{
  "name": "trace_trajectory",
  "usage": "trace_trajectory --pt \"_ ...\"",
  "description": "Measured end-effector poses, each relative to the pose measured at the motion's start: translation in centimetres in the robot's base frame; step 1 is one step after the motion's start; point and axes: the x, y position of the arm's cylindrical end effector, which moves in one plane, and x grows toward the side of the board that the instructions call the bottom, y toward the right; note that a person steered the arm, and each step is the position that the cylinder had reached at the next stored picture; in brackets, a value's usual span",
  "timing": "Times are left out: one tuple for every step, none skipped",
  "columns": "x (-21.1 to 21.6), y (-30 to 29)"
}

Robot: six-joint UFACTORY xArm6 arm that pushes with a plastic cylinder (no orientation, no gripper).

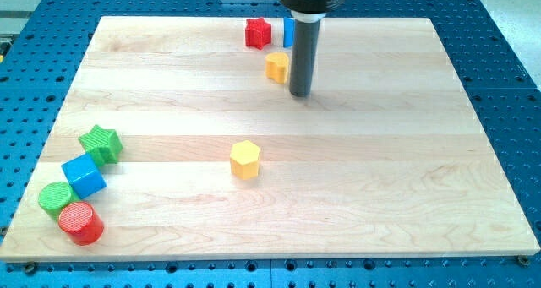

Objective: Move the yellow hexagon into the blue triangle

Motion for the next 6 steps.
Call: trace_trajectory --pt "-5.8 -1.3" --pt "-6.8 -1.6" --pt "7.2 0.1" --pt "20.5 -0.2" --pt "21.2 -4.2" --pt "16.7 -8.1"
